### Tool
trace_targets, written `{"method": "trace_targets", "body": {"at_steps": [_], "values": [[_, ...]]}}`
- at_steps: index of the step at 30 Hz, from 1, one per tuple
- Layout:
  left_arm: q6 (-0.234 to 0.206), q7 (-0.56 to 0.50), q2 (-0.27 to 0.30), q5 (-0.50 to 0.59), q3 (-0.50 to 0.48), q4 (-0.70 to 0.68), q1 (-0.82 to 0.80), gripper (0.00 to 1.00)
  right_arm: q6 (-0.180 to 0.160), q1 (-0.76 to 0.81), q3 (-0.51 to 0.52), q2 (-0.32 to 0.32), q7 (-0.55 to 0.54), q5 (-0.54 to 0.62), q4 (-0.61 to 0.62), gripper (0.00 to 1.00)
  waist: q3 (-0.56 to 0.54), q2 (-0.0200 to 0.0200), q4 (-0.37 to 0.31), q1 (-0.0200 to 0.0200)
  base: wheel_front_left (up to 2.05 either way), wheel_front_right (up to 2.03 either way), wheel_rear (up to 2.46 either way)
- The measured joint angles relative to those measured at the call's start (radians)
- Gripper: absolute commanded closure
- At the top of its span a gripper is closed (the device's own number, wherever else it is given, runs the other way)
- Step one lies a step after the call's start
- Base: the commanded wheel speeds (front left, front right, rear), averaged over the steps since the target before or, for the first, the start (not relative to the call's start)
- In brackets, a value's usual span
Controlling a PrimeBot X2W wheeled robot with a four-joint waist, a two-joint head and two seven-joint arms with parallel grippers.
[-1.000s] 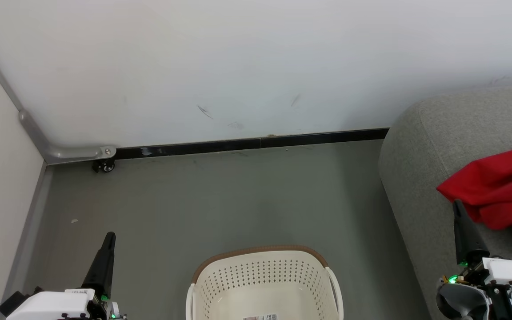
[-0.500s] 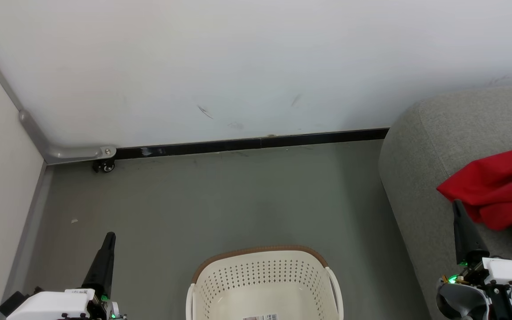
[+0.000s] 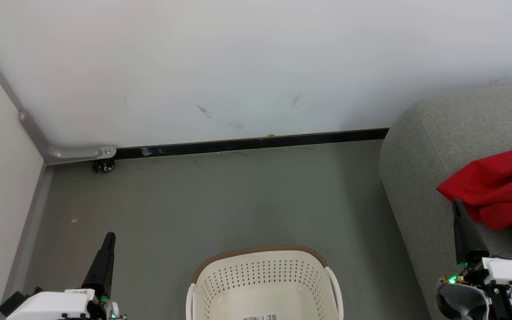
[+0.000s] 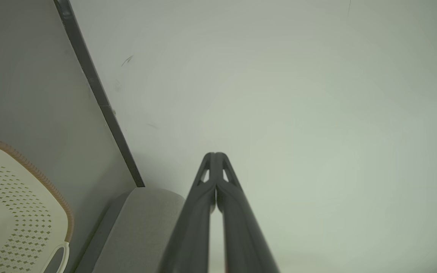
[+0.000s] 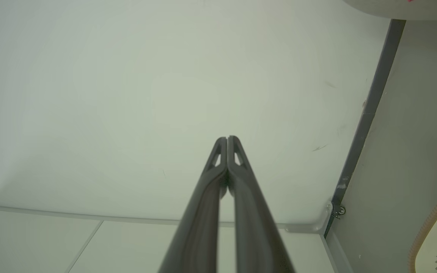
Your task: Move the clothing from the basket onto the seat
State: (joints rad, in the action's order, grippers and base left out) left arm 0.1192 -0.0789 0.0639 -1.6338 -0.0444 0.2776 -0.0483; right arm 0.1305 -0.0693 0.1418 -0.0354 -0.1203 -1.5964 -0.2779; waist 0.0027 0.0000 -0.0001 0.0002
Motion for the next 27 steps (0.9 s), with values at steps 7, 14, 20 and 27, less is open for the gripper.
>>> {"method": "trace_targets", "body": {"at_steps": [7,14,20,27], "values": [[0.000,0.000,0.000,0.000,0.000,0.001,0.000,1.00,0.000,0.000,0.000,0.000,0.000,0.000,0.000,1.00,0.000,0.0000,0.000,0.0001,0.00,0.00,0.00],[0.000,0.000,0.000,0.000,0.000,0.001,0.000,1.00,0.000,0.000,0.000,0.000,0.000,-0.001,0.000,1.00,0.000,0.0000,0.000,0.0000,0.00,0.00,0.00],[0.000,0.000,0.000,0.000,-0.001,0.002,0.000,1.00,0.000,0.000,-0.001,0.000,0.000,-0.001,0.000,1.00,0.000,0.0000,0.000,0.0000,0.00,0.00,0.00],[0.000,0.000,-0.001,0.000,-0.001,0.002,-0.001,1.00,0.000,0.000,-0.001,0.000,0.000,-0.001,0.000,1.00,0.000,0.0000,0.000,0.0000,0.00,0.00,0.00]]}}
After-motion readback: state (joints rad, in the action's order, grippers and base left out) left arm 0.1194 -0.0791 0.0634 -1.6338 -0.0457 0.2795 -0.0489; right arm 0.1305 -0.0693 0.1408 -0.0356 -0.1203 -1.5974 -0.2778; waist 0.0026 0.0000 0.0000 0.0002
